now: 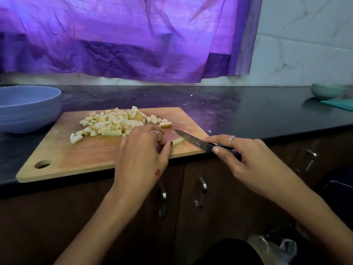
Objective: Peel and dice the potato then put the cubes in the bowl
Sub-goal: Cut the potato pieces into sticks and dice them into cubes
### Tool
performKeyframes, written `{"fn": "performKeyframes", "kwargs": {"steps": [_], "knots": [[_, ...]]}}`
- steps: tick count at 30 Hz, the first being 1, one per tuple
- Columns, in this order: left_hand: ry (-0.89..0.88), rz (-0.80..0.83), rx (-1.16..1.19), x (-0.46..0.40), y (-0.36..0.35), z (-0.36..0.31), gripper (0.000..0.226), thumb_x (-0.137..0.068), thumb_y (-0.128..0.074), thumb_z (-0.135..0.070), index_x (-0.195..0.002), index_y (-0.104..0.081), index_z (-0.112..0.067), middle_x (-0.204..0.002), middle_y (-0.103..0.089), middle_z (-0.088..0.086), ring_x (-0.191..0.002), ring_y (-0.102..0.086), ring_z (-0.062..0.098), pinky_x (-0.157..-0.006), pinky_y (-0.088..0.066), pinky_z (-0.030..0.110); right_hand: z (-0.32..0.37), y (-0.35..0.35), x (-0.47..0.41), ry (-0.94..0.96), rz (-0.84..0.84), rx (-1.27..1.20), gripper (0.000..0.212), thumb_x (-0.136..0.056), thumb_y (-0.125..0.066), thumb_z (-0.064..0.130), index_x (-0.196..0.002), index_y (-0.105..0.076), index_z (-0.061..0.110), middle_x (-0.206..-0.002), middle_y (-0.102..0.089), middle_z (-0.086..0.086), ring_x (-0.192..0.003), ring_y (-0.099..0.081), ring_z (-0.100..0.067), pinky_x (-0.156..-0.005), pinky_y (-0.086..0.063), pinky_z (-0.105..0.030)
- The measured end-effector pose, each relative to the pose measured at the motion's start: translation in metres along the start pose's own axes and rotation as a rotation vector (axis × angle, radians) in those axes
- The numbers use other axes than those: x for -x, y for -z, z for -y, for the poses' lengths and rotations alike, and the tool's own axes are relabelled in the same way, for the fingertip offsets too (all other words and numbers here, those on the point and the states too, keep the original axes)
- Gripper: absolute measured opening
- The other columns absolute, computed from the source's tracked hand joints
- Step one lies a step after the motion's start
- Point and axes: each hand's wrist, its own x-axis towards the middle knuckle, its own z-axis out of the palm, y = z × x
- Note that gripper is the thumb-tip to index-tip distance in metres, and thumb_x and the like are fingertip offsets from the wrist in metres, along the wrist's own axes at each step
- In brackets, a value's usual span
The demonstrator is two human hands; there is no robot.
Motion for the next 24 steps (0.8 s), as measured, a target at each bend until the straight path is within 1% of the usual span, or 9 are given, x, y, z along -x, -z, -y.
{"fn": "performKeyframes", "kwargs": {"steps": [4, 5, 8, 10, 13, 15, 18, 21, 24], "knots": [[0.023, 0.022, 0.026, -0.003, 0.000, 0.001, 0.020, -0.086, -0.067, -0.028, -0.068, -0.067, -0.019, -0.105, -0.064, -0.013, -0.103, -0.054, 0.011, -0.087, -0.047, 0.042, 0.003, 0.002, -0.006, 0.022, 0.015, 0.033, 0.029, -0.095, -0.050, 0.033, -0.118, -0.061, 0.046, -0.096, -0.071, 0.013, -0.078, -0.064, -0.008, -0.073, -0.050, -0.027], [0.032, 0.027, 0.039, -0.003, 0.001, 0.001, 0.020, -0.086, -0.067, -0.028, -0.068, -0.067, -0.019, -0.104, -0.064, -0.013, -0.102, -0.054, 0.012, -0.086, -0.047, 0.043, 0.004, 0.003, -0.009, 0.026, 0.030, 0.049, 0.029, -0.095, -0.050, 0.033, -0.118, -0.060, 0.047, -0.097, -0.071, 0.012, -0.078, -0.063, -0.009, -0.072, -0.049, -0.027], [0.062, 0.046, 0.062, -0.004, 0.002, -0.002, 0.022, -0.086, -0.067, -0.029, -0.064, -0.062, -0.026, -0.103, -0.064, -0.013, -0.101, -0.055, 0.011, -0.087, -0.048, 0.043, 0.007, -0.001, -0.020, 0.045, 0.084, 0.144, 0.032, -0.097, -0.046, 0.036, -0.125, -0.054, 0.049, -0.102, -0.070, 0.006, -0.081, -0.058, -0.016, -0.076, -0.049, -0.035], [0.066, 0.047, 0.064, -0.005, 0.002, -0.004, 0.023, -0.086, -0.067, -0.029, -0.064, -0.060, -0.032, -0.104, -0.064, -0.014, -0.102, -0.055, 0.011, -0.087, -0.048, 0.044, 0.009, -0.003, -0.026, 0.063, 0.101, 0.251, 0.034, -0.098, -0.040, 0.040, -0.129, -0.047, 0.051, -0.097, -0.068, -0.002, -0.075, -0.056, -0.022, -0.073, -0.049, -0.037], [0.068, 0.042, 0.072, -0.004, 0.001, -0.005, 0.025, -0.085, -0.068, -0.028, -0.063, -0.058, -0.034, -0.104, -0.064, -0.015, -0.102, -0.055, 0.011, -0.086, -0.048, 0.044, 0.009, -0.003, -0.028, 0.078, 0.139, 0.378, 0.036, -0.098, -0.033, 0.045, -0.133, -0.037, 0.054, -0.093, -0.064, -0.005, -0.082, -0.060, -0.030, -0.072, -0.050, -0.039], [0.061, 0.030, 0.073, -0.004, 0.001, -0.005, 0.028, -0.085, -0.068, -0.027, -0.062, -0.055, -0.035, -0.102, -0.064, -0.016, -0.099, -0.056, 0.011, -0.084, -0.048, 0.043, 0.007, -0.001, -0.032, 0.084, 0.169, 0.322, 0.035, -0.098, -0.036, 0.044, -0.131, -0.039, 0.053, -0.095, -0.064, -0.007, -0.078, -0.060, -0.028, -0.072, -0.050, -0.039], [0.050, 0.020, 0.060, -0.003, 0.000, -0.005, 0.032, -0.085, -0.068, -0.027, -0.059, -0.051, -0.035, -0.100, -0.064, -0.016, -0.099, -0.055, 0.011, -0.084, -0.047, 0.040, 0.006, 0.001, -0.039, 0.075, 0.195, 0.218, 0.032, -0.098, -0.043, 0.039, -0.127, -0.049, 0.050, -0.096, -0.065, -0.007, -0.071, -0.055, -0.022, -0.066, -0.044, -0.033], [0.056, 0.012, 0.030, -0.002, 0.000, -0.005, 0.029, -0.085, -0.067, -0.027, -0.059, -0.056, -0.030, -0.100, -0.064, -0.013, -0.098, -0.056, 0.013, -0.083, -0.047, 0.040, 0.007, 0.003, -0.036, 0.083, 0.201, 0.194, 0.031, -0.098, -0.046, 0.035, -0.126, -0.052, 0.047, -0.094, -0.063, -0.006, -0.065, -0.053, -0.014, -0.058, -0.039, -0.025], [0.058, 0.005, 0.006, -0.004, -0.002, -0.005, 0.026, -0.086, -0.067, -0.025, -0.061, -0.060, -0.024, -0.096, -0.064, -0.009, -0.093, -0.057, 0.015, -0.082, -0.048, 0.041, 0.009, 0.007, -0.032, 0.078, 0.213, 0.198, 0.032, -0.098, -0.046, 0.035, -0.127, -0.051, 0.047, -0.088, -0.059, -0.005, -0.061, -0.053, -0.015, -0.057, -0.038, -0.026]]}}
